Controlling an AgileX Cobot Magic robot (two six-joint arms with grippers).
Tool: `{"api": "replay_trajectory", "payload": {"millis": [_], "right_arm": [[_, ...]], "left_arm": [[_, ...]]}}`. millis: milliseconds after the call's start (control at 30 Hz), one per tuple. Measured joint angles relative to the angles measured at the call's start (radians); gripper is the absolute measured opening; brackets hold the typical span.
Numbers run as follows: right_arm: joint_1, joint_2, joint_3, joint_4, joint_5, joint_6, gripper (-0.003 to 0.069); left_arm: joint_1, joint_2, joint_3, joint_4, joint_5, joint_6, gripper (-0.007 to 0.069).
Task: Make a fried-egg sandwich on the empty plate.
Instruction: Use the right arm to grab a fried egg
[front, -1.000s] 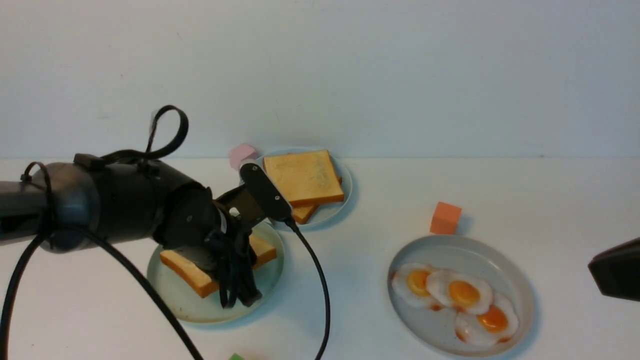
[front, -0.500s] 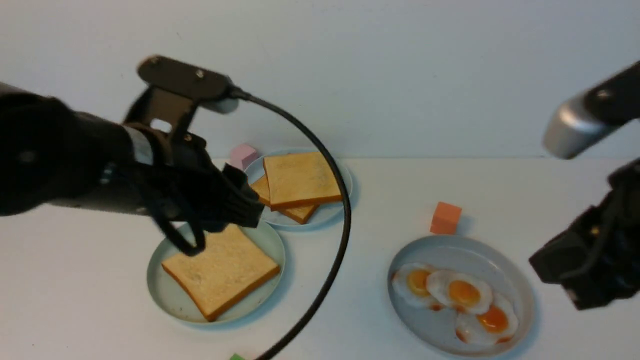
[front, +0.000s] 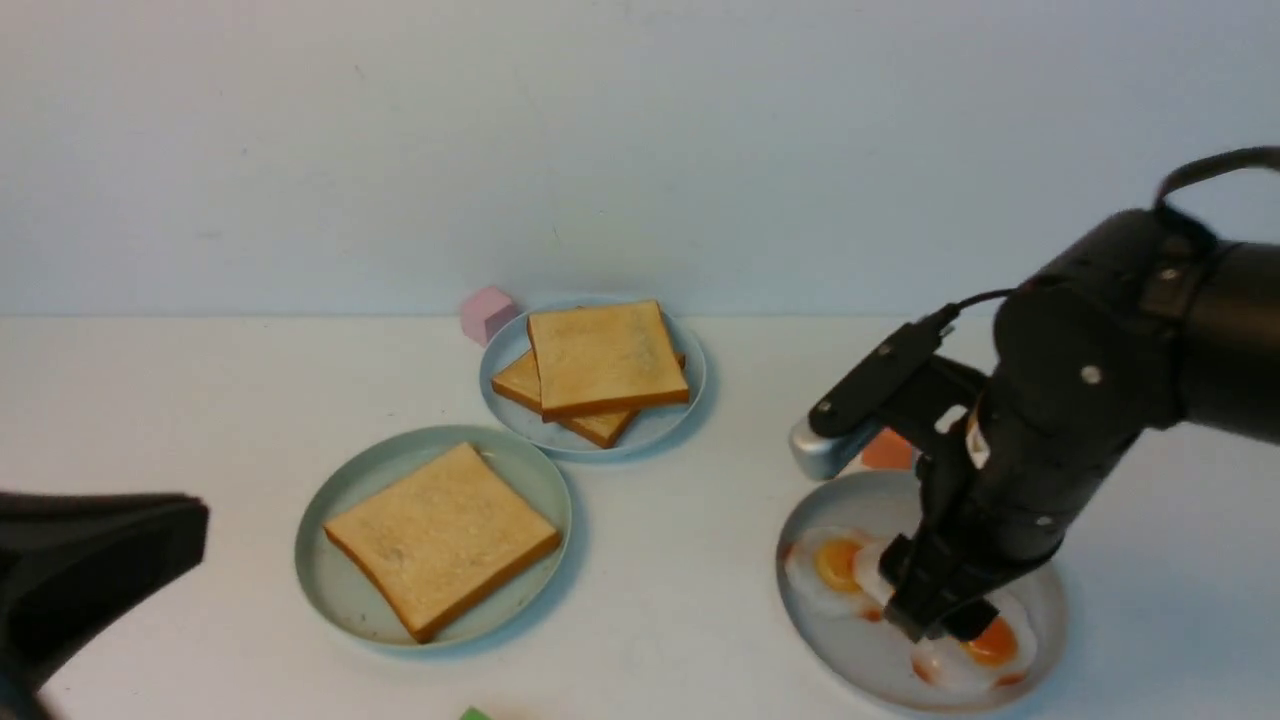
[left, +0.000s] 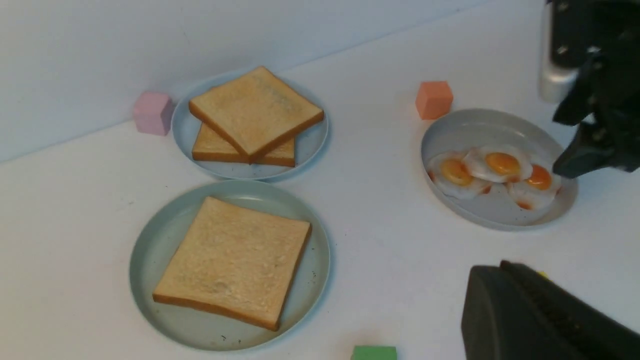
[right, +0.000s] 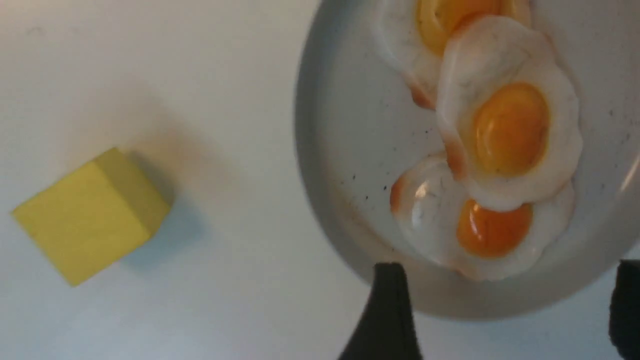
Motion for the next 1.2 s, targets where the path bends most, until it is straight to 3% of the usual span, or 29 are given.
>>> {"api": "replay_trajectory", "payload": {"millis": [233, 700, 933, 1200], "right_arm": [[-0.026, 0.157, 0.0, -0.086, -0.124, -0.047, 0.0603], [-0.05, 0.23, -0.008, -0.095, -0.15, -0.087, 0.0575], [-0.05, 0.234, -0.008, -0.1, -0.175, -0.087, 0.0391], [-0.049, 0.218, -0.011, -0.102, -0.149, -0.083, 0.0363]], "left_arm": [[0.0, -0.061, 0.013, 0.0, 0.057, -0.001, -0.0013], [0.0, -0.061, 0.013, 0.0, 0.091, -0.001, -0.0013], [0.0, -0.061, 0.013, 0.0, 0.091, -0.001, -0.0013], [0.0, -0.061, 0.013, 0.0, 0.119, -0.001, -0.0013]]}}
